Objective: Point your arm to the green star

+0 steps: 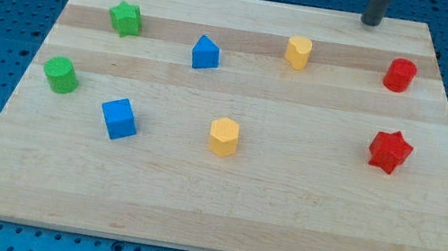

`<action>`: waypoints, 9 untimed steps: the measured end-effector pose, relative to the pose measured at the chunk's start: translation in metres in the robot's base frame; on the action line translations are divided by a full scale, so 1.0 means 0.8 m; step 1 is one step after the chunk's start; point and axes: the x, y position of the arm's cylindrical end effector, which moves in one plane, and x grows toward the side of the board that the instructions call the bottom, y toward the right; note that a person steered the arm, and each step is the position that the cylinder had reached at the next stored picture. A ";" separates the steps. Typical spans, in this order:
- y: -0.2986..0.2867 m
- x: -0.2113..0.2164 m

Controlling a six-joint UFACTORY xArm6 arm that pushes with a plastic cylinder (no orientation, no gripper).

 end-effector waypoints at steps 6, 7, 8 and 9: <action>-0.295 -0.013; -0.389 -0.013; -0.404 -0.013; -0.488 -0.014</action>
